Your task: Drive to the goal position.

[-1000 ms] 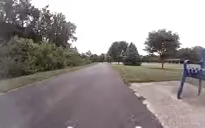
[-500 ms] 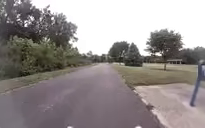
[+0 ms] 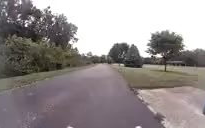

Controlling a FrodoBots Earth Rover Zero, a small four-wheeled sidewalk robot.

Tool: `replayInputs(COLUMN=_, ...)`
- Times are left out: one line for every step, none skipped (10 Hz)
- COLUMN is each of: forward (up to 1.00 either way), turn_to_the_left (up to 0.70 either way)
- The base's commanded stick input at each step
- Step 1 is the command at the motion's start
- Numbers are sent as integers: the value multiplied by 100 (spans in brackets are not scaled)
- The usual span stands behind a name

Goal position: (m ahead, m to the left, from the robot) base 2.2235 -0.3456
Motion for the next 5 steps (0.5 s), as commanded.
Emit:
replayInputs(forward=70, turn_to_the_left=0)
replayInputs(forward=70, turn_to_the_left=0)
replayInputs(forward=70, turn_to_the_left=0)
replayInputs(forward=70, turn_to_the_left=-5)
replayInputs(forward=70, turn_to_the_left=-14)
